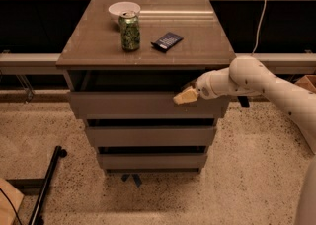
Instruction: Open top drawer
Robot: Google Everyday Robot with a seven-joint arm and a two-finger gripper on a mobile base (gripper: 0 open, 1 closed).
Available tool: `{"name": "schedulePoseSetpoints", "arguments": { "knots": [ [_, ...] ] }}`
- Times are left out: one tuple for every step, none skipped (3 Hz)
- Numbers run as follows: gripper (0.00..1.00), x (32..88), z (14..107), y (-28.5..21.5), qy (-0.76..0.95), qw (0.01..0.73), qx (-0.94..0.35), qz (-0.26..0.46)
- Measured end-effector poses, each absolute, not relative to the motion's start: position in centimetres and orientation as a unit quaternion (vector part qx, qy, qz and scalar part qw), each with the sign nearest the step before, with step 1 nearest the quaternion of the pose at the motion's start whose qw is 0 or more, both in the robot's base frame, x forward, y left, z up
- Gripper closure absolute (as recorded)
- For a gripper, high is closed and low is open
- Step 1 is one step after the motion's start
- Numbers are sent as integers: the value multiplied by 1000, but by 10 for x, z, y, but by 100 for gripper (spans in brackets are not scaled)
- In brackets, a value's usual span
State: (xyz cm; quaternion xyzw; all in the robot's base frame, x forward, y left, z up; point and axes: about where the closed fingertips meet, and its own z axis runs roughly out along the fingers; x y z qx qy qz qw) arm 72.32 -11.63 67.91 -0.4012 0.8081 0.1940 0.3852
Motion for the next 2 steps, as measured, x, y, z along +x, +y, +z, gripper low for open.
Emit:
{"name": "schedulePoseSetpoints", "arguments": {
  "knots": [
    [82,688,703,-127,804,391,-407,187],
    [60,681,707,-129,804,391,-408,185]
  ]
}}
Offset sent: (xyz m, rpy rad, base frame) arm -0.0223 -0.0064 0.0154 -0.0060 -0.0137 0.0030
